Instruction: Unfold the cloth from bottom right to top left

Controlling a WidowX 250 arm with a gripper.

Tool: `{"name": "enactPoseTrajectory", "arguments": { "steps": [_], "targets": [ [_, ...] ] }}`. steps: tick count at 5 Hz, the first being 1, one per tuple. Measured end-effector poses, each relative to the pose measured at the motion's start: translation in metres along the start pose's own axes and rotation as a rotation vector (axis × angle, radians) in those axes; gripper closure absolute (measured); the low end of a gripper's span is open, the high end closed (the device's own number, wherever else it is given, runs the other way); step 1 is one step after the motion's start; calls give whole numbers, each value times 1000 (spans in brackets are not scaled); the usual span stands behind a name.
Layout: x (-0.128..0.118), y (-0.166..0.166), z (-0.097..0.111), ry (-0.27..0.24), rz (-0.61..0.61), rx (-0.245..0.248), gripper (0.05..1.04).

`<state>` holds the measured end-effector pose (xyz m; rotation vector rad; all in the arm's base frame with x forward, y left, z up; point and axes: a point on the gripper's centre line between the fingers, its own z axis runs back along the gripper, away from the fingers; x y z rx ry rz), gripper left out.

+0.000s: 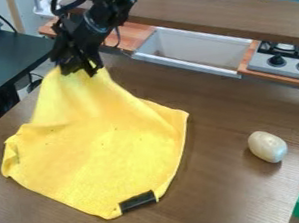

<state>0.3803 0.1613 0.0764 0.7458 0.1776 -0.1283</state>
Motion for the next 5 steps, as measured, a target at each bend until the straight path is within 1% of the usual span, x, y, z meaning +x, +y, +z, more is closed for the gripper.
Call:
{"name": "enactPoseTrajectory", "arguments": {
  "steps": [1, 2, 3, 4, 5],
  "targets": [
    [0, 6, -6, -7, 27, 9, 241],
    [-1, 8, -8, -9, 40, 5, 77],
    [-6, 8, -14, 8, 40, -41, 82],
    [-27, 15, 11, 16, -13, -93, 82],
    [-54, -6, 42, 41, -2, -191, 82]
  ]
}}
